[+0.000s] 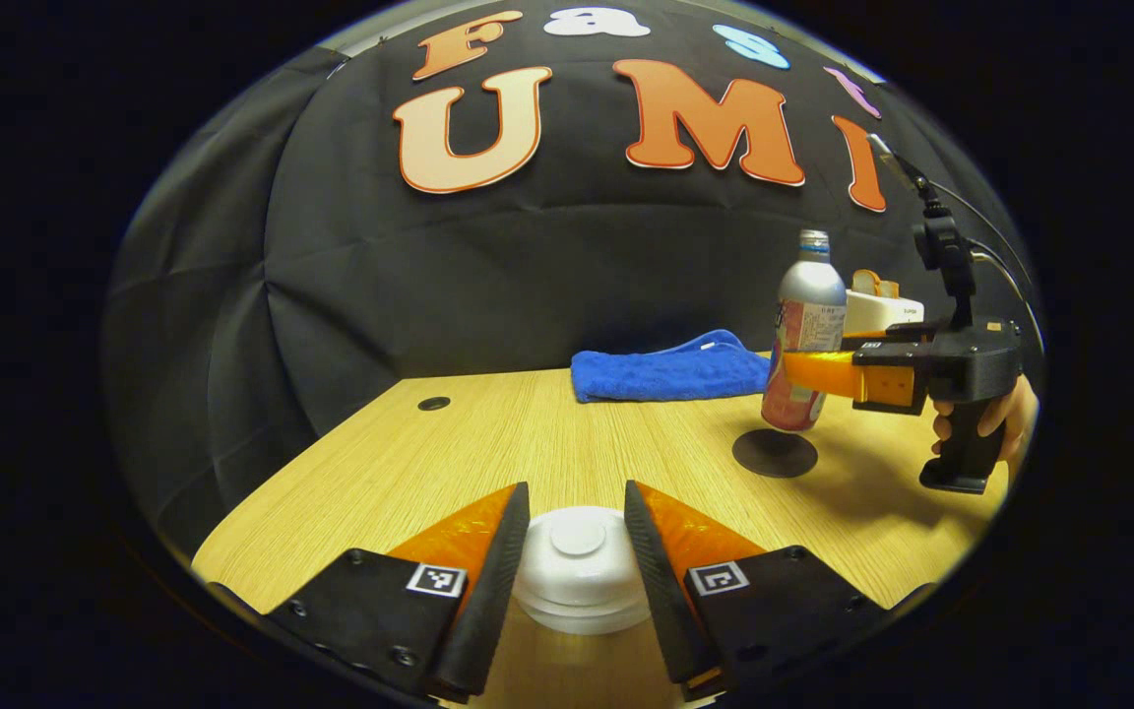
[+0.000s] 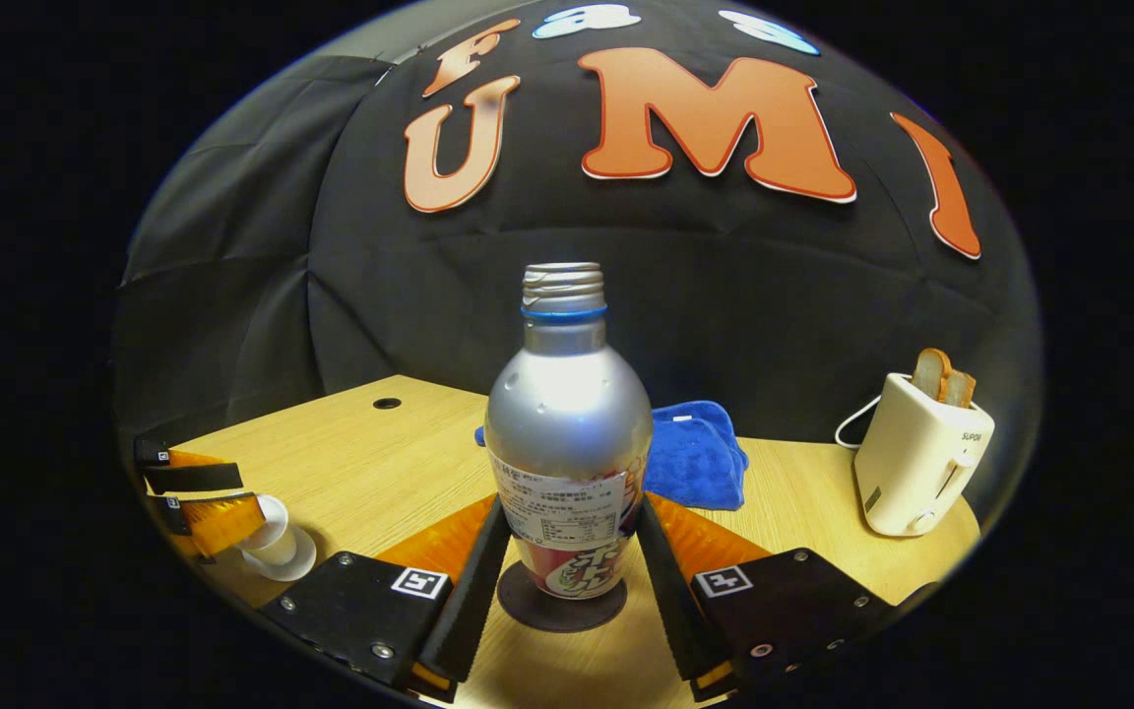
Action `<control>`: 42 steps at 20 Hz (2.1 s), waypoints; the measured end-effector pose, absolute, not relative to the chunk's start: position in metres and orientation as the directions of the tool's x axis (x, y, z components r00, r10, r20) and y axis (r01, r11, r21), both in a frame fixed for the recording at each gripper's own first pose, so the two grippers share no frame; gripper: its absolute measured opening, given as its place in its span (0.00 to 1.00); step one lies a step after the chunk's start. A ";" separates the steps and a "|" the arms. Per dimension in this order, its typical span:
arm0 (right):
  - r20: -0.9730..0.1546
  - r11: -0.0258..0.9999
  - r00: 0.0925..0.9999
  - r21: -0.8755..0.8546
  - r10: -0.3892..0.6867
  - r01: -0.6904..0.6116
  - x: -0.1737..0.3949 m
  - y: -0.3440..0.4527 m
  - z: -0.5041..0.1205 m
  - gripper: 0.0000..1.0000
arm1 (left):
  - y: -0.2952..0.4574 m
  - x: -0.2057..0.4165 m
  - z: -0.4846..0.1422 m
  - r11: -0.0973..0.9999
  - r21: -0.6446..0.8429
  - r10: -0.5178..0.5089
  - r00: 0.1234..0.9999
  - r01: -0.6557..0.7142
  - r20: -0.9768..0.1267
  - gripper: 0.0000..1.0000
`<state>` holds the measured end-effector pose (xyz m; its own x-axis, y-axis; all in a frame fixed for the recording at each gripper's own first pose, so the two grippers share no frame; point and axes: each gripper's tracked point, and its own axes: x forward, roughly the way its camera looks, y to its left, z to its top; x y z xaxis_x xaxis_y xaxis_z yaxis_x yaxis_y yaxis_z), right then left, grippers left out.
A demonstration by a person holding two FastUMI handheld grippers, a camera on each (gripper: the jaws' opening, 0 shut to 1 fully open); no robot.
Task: Open the teacup lid with one hand, grasp the water bottle and pour water into the teacup with the other hand; after pouring, place the water bottle on the coaster and then close the teacup lid.
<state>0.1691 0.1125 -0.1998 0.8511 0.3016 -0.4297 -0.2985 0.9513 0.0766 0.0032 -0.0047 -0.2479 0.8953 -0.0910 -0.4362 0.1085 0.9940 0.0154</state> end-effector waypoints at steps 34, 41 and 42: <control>-0.397 0.959 0.875 0.060 0.277 -0.277 0.114 0.089 -0.160 0.96 | -0.016 0.019 -0.153 0.999 -0.010 -0.036 0.975 0.035 -0.218 0.91; -0.257 0.977 0.944 0.023 0.209 -0.210 0.094 0.049 -0.095 0.97 | -0.035 0.013 -0.112 0.998 -0.022 -0.056 0.987 0.053 -0.148 0.91; -0.242 0.980 0.950 0.020 0.198 -0.199 0.091 0.043 -0.088 0.96 | -0.038 0.012 -0.108 0.998 -0.024 -0.059 0.988 0.056 -0.141 0.94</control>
<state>0.0908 0.0434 -0.0879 0.9501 0.1977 -0.2415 -0.1989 0.9798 0.0196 0.0117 -0.0381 -0.1081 0.9883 -0.0587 -0.1410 0.0558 0.9982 -0.0239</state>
